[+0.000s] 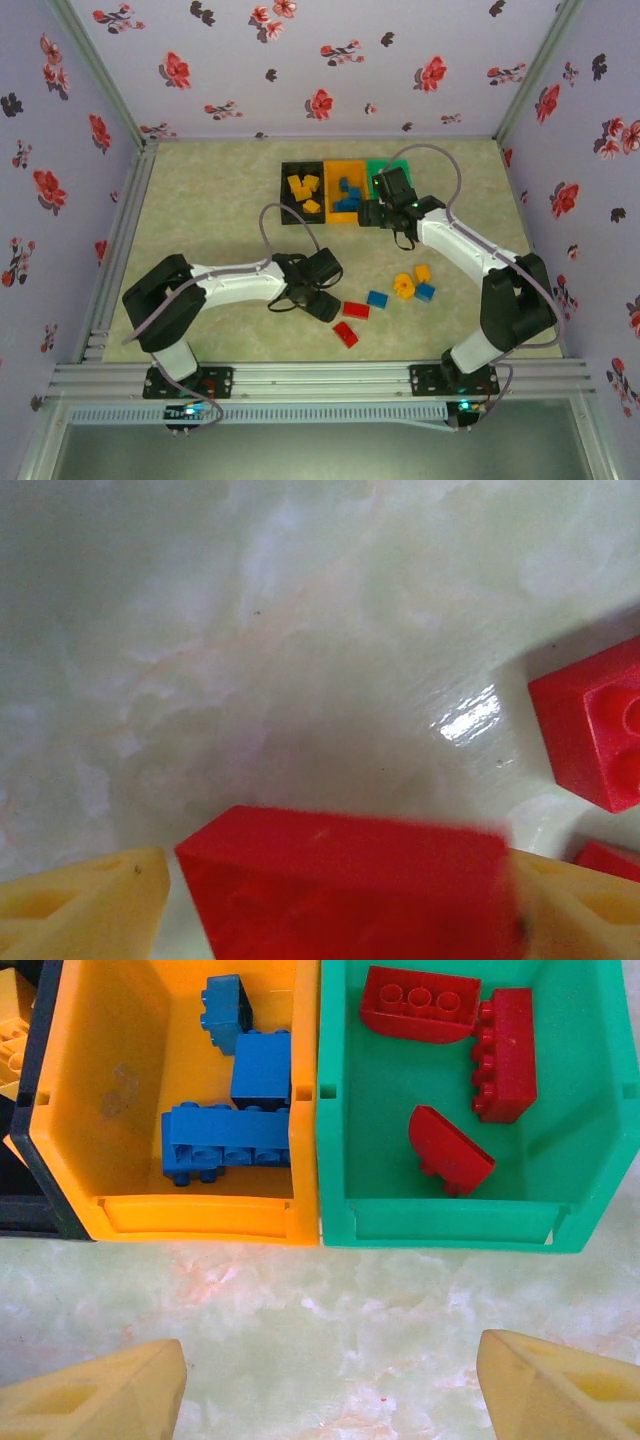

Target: Sort the legos into containers by color

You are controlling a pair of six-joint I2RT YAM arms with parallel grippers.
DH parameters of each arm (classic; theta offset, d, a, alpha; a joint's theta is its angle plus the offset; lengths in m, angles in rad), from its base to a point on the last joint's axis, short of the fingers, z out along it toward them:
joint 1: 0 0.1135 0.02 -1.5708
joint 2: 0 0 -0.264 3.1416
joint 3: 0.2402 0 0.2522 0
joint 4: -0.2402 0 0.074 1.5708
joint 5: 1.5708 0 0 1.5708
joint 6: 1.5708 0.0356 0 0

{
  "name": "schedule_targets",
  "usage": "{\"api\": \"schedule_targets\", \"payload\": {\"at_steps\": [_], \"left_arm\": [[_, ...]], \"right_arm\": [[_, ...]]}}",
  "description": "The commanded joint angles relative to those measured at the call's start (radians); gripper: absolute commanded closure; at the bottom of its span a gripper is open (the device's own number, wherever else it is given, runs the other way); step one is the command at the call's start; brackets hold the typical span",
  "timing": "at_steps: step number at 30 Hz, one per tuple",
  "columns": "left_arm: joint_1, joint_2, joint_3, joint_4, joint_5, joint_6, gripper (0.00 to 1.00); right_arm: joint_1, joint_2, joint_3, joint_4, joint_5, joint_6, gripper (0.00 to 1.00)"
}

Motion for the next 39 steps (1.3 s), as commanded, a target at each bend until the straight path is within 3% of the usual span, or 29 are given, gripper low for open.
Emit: {"api": "schedule_targets", "payload": {"at_steps": [1, 8, 16, 27, 32, 36, 39], "left_arm": [[-0.01, 0.018, 0.032, -0.027, -0.032, 0.004, 0.21], [-0.01, 0.033, 0.036, -0.025, -0.047, 0.002, 0.36], [-0.009, 0.064, 0.067, -0.039, -0.075, 0.005, 0.22], [-0.009, 0.1, 0.105, -0.032, -0.084, 0.026, 0.22], [-0.009, 0.127, 0.125, -0.041, -0.084, 0.032, 0.27], [-0.009, 0.124, 0.127, -0.049, -0.085, 0.037, 0.41], [-0.004, 0.116, 0.144, -0.064, -0.098, 0.052, 0.44]], "right_arm": [[0.004, -0.028, -0.012, 0.001, 0.028, 0.017, 0.23], [0.004, -0.043, -0.017, 0.0, 0.037, 0.013, 0.23], [0.004, -0.052, -0.021, -0.01, 0.042, 0.012, 0.22], [0.005, -0.066, -0.031, -0.013, 0.048, 0.009, 0.23], [0.004, -0.075, -0.036, -0.018, 0.055, 0.009, 0.23], [-0.003, -0.095, -0.044, -0.019, 0.061, 0.007, 0.22], [-0.029, -0.119, -0.052, -0.026, 0.056, 0.004, 0.22]]}}
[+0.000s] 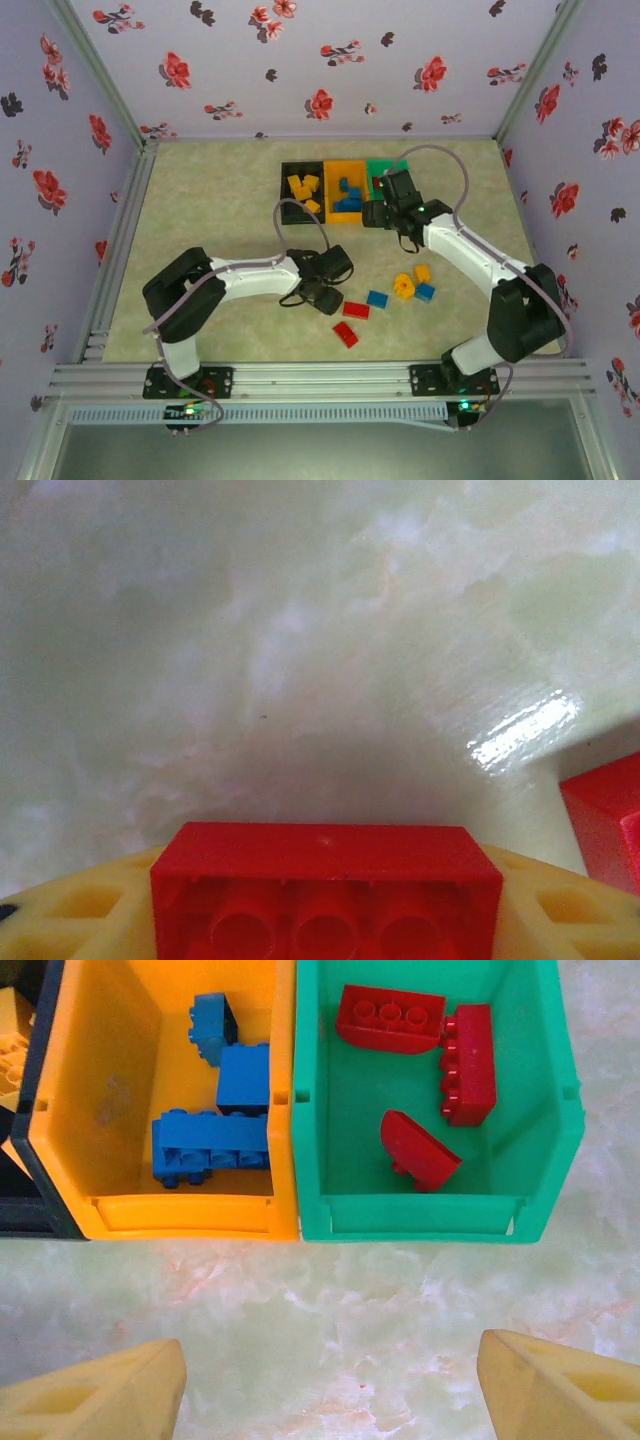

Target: Sort the legos into containers by color

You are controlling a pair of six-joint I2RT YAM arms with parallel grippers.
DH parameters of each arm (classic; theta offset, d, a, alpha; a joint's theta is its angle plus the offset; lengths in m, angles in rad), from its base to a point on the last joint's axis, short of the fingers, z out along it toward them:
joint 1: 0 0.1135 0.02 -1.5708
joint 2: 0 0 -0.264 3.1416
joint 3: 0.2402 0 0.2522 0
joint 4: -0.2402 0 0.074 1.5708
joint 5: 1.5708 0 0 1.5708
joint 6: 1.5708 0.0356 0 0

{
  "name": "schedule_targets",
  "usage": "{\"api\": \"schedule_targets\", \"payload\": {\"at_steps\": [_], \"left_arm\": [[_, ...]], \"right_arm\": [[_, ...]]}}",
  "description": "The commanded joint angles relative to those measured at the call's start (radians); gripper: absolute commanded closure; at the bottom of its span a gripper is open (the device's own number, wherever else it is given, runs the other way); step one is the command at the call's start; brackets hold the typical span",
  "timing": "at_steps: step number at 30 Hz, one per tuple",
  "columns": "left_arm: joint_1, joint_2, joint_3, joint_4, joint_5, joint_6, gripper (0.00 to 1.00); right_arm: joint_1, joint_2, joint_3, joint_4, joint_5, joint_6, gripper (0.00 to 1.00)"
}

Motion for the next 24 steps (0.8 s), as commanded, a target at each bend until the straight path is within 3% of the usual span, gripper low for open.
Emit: {"api": "schedule_targets", "payload": {"at_steps": [1, 6, 12, 24], "left_arm": [[0.006, 0.001, 0.047, -0.043, -0.031, 0.034, 0.44], [0.043, -0.006, 0.138, -0.066, -0.04, 0.082, 0.51], [0.099, 0.028, 0.318, -0.096, -0.041, 0.15, 0.52], [0.218, 0.325, 0.87, -0.179, 0.006, 0.243, 0.54]], "right_arm": [[-0.033, -0.053, -0.025, -0.019, 0.019, 0.002, 0.22], [-0.099, -0.121, -0.075, -0.036, 0.006, 0.003, 0.22], [-0.145, -0.224, -0.122, -0.078, 0.011, 0.006, 0.22], [-0.147, -0.402, -0.294, -0.116, -0.009, 0.087, 0.22]]}}
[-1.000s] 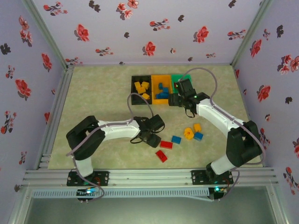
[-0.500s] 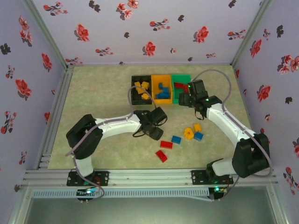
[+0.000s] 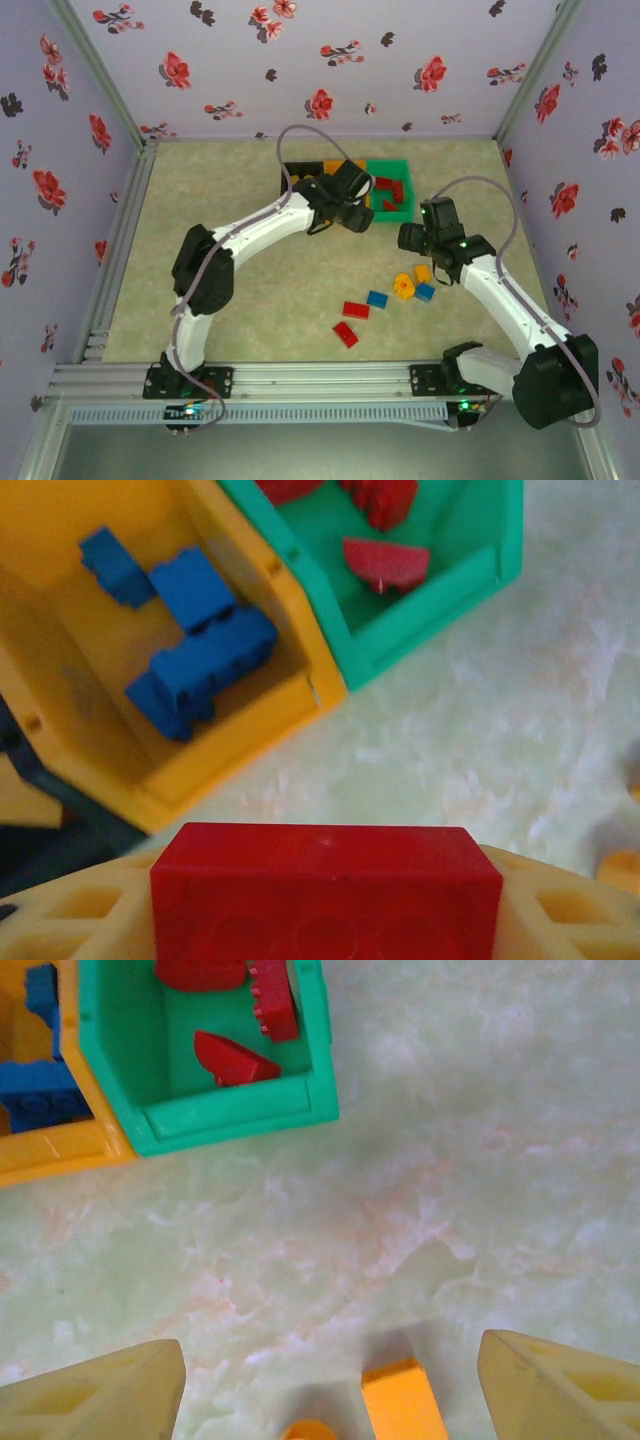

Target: Sort the legos into containers by color

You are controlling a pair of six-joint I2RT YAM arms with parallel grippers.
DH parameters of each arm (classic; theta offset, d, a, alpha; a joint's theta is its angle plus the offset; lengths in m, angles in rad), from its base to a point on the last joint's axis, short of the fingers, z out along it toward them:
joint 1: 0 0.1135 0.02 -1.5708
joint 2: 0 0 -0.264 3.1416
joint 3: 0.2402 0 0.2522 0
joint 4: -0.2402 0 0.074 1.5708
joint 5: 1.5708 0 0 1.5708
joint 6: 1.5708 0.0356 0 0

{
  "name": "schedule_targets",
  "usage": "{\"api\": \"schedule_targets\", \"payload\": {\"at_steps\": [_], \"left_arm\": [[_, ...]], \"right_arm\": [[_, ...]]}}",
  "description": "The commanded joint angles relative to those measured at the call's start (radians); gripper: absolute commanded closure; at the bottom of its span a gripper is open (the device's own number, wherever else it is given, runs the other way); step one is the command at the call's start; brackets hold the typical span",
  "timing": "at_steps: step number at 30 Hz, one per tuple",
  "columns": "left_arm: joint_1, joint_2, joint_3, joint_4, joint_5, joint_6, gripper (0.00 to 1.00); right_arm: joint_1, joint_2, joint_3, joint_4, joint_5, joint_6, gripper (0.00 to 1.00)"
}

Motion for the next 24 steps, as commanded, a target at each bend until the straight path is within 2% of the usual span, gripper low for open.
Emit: {"api": "schedule_targets", "payload": {"at_steps": [1, 9, 19, 22, 24], "left_arm": [[0.029, 0.088, 0.159, -0.065, 0.025, 0.047, 0.54], [0.051, 0.263, 0.435, -0.049, 0.054, 0.108, 0.55], [0.067, 0.41, 0.569, 0.162, 0.117, 0.114, 0.55], [0.071, 0.45, 0.614, 0.208, 0.148, 0.114, 0.47], [0.074, 0.478, 0.663, 0.21, 0.164, 0.117, 0.33]], "right_arm": [[-0.004, -0.054, -0.011, -0.03, -0.008, 0.037, 0.23], [-0.003, -0.106, -0.027, -0.044, -0.025, 0.047, 0.23], [0.021, -0.119, -0.047, -0.039, -0.042, 0.084, 0.24], [0.036, -0.131, -0.054, -0.041, -0.038, 0.094, 0.24], [0.043, -0.132, -0.051, -0.046, -0.034, 0.098, 0.24]]}}
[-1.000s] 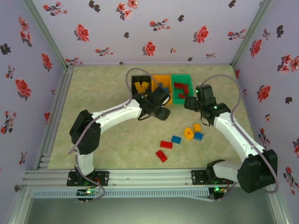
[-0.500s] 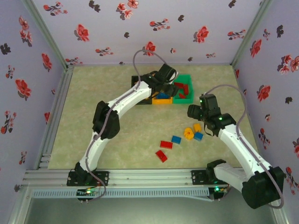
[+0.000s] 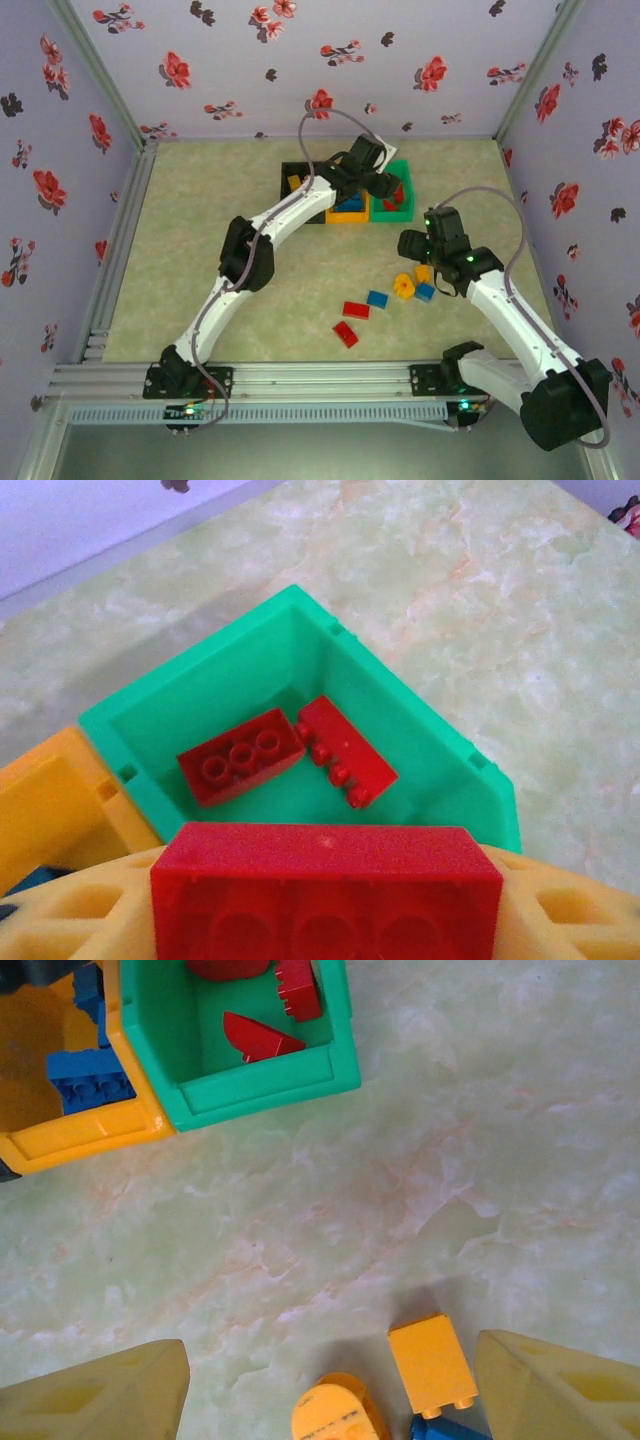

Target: Sort the legos into containers by color

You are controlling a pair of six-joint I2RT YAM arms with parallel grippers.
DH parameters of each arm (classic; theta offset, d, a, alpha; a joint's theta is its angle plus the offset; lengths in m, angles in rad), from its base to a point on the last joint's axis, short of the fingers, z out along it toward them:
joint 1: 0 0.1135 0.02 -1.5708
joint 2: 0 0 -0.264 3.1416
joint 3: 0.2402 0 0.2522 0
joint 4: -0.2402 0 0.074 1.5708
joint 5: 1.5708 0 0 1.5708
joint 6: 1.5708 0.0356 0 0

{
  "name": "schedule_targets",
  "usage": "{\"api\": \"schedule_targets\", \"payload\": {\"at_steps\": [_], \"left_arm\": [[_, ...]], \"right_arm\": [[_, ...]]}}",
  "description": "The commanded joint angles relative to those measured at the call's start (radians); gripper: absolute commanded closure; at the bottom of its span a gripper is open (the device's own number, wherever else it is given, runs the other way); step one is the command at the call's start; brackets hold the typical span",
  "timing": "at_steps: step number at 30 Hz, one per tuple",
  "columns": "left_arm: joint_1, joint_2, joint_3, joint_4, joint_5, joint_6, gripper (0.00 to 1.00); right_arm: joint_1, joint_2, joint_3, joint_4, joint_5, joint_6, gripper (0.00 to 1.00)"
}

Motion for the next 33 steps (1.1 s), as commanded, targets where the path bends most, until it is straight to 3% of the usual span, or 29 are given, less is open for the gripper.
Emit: {"api": "schedule_targets", "payload": {"at_steps": [1, 4, 13, 22, 33], "left_arm": [[0.013, 0.049, 0.106, 0.066, 0.047, 0.013, 0.25], [0.024, 0.052, 0.125, 0.068, 0.049, 0.01, 0.18], [0.039, -0.14, -0.072, 0.117, 0.058, 0.034, 0.17], [0.039, -0.447, -0.46, 0.227, 0.062, 0.038, 0.17], [0.03, -0.806, -1.004, 0.378, 0.069, 0.021, 0.16]], "right_arm": [[0.017, -0.017, -0.004, -0.013, 0.009, 0.028, 0.24], [0.029, -0.017, -0.001, -0.017, 0.018, 0.033, 0.24], [0.044, -0.004, 0.002, -0.021, 0.038, 0.038, 0.24], [0.038, 0.067, -0.002, -0.03, 0.099, 0.058, 0.25], [0.002, 0.236, -0.031, 0.011, 0.089, 0.105, 0.3]]}}
